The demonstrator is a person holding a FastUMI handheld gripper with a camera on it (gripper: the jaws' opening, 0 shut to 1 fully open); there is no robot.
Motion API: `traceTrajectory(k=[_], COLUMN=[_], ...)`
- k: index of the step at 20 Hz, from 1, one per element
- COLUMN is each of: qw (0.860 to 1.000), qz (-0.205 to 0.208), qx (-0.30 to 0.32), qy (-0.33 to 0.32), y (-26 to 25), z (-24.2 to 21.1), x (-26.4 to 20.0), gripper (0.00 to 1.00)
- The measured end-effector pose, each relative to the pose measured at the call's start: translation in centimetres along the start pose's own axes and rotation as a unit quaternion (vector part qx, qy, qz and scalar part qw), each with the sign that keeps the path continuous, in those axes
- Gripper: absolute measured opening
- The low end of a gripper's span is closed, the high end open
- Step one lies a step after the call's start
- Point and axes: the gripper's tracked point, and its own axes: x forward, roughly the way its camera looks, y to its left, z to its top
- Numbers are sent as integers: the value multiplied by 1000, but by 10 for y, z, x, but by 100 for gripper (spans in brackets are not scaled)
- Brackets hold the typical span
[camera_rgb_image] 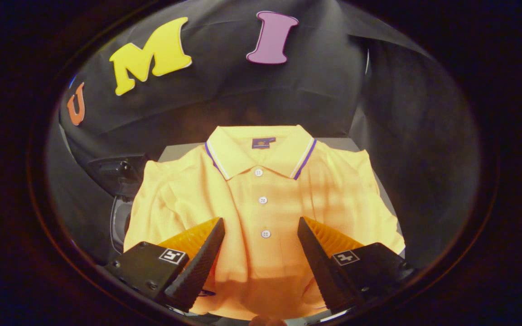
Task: Put the clothes into the washing machine and then close the washing machine lid.
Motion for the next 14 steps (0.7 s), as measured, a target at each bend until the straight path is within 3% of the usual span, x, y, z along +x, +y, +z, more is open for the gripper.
traceTrajectory(k=[7,11,14], qw=[999,999,999], qz=[20,30,30], qx=[-32,-13,-15], qy=[32,25,21], y=[12,12,12], z=[-5,0,8], x=[-4,-5,-9], gripper=[98,11,6])
